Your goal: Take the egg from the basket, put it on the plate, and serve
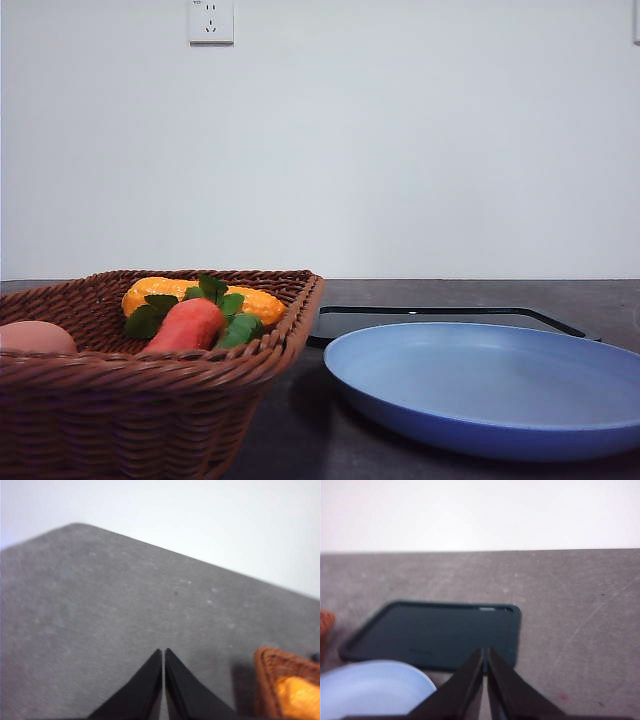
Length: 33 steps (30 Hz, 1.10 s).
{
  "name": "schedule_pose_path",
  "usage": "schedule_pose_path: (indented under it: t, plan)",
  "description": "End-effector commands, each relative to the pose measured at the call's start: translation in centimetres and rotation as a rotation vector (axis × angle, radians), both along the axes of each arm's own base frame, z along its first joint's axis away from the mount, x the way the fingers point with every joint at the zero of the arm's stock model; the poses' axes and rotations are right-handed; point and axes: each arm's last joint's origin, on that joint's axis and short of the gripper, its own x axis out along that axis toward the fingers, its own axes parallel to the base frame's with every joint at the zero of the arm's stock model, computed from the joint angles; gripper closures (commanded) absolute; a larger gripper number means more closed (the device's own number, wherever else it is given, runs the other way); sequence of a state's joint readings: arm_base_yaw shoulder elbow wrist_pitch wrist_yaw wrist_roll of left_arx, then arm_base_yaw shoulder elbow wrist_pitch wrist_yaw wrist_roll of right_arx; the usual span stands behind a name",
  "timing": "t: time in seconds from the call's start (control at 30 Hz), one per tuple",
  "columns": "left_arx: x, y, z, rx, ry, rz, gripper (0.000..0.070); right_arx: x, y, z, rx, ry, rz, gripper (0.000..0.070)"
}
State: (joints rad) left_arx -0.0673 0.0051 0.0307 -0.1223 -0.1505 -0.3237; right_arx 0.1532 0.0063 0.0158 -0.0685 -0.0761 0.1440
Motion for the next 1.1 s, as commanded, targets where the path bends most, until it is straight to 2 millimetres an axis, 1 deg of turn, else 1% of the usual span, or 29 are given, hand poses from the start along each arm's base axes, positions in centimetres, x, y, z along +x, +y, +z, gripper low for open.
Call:
schedule_pose_path:
  t: [0.0,0.1,0.2,0.33,0.5,0.67,0.83,0.97,1.07]
  plan:
    - [0.1,0.0,-0.8,-0.114,0.003,0.011,0.07,0.0,0.0,0.1,0.102,0.003,-0.003,0.07]
    - [0.1,-0.1,-0.6,-0.121,0.0,-0.016,0.07,-0.1,0.0,0.6,0.163,0.015,-0.005,0.07]
    - [-0.1,-0.1,0.1,-0.124,0.019,-0.041,0.07,-0.5,-0.1,1.5,0.174,0.048,-0.009,0.07]
    - [-0.5,-0.1,1.4,-0.138,0.079,-0.046,0.07,-1.1,-0.2,3.1,0.164,0.109,-0.043,0.07]
    - [-0.5,-0.4,3.6,-0.149,0.145,-0.124,0.07,-1.4,-0.3,5.5,0.153,0.173,-0.05,0.07]
    - [0.6,-0.7,6.0,-0.151,0.2,-0.217,0.07,-0.8,-0.2,7.9,0.137,0.251,-0.052,0.07]
    - [2.3,-1.3,8.1,-0.092,0.255,-0.402,0.07,0.3,0.1,9.8,0.058,0.3,0.004,0.07]
    - [3.6,-1.8,9.4,-0.07,0.328,-0.524,0.07,1.3,0.5,10.5,0.041,0.407,0.07,0.07]
    - [4.4,-2.2,10.0,-0.034,0.414,-0.596,0.07,2.1,0.8,10.3,0.044,0.524,0.13,0.07]
